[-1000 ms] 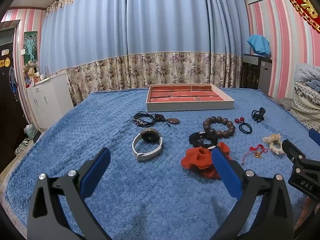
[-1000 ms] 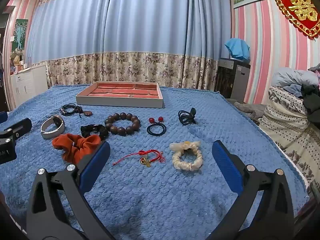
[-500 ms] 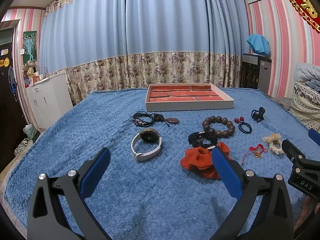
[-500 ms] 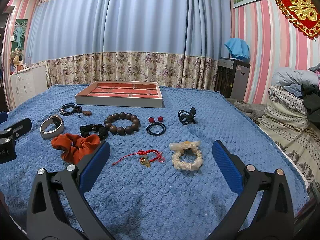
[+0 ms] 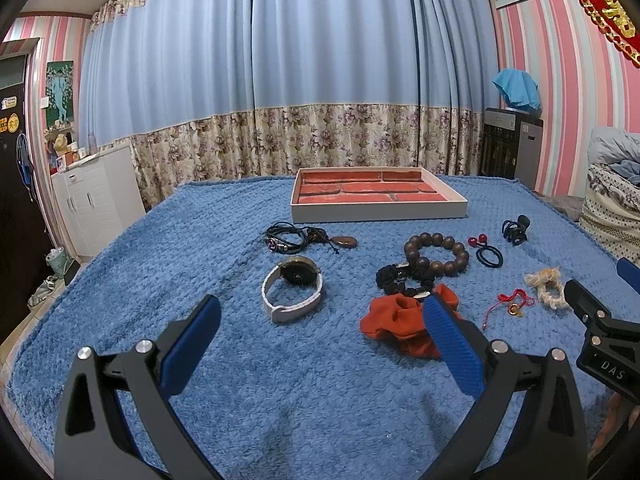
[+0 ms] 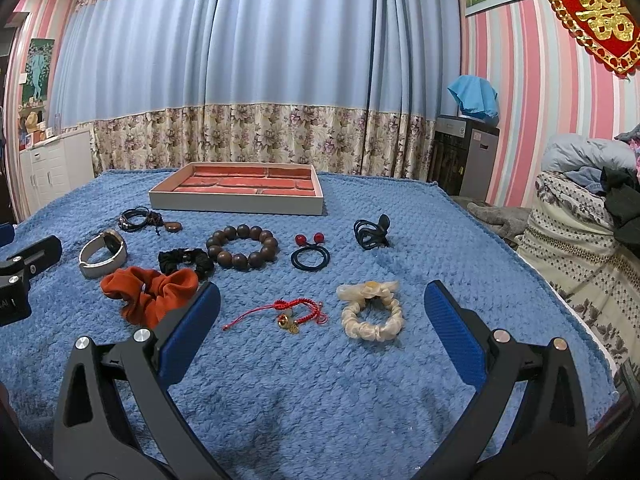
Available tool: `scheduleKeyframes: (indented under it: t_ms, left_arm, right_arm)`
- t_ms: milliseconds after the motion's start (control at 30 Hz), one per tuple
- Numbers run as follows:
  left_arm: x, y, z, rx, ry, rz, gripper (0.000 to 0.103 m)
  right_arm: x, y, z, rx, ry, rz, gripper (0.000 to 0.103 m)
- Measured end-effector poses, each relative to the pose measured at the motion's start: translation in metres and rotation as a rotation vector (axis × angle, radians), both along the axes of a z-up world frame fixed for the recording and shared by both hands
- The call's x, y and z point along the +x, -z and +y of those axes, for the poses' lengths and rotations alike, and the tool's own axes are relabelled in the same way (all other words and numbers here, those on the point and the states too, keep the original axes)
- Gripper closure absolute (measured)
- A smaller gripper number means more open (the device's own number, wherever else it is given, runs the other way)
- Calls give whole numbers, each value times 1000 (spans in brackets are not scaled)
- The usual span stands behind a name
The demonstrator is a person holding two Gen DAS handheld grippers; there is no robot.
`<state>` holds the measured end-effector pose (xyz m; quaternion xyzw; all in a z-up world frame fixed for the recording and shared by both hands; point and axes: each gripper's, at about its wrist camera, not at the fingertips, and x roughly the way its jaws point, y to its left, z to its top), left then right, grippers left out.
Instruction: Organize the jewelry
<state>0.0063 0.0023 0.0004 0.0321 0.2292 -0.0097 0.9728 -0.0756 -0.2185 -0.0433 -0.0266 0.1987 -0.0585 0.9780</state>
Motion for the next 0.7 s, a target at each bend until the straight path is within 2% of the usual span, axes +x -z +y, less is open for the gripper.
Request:
scheduleKeyframes:
  t_ms: [700]
  left_arm:
    - [-1, 0, -3, -1, 2, -1, 4]
  right_arm:
    - [0, 0, 0, 1, 3, 3, 4]
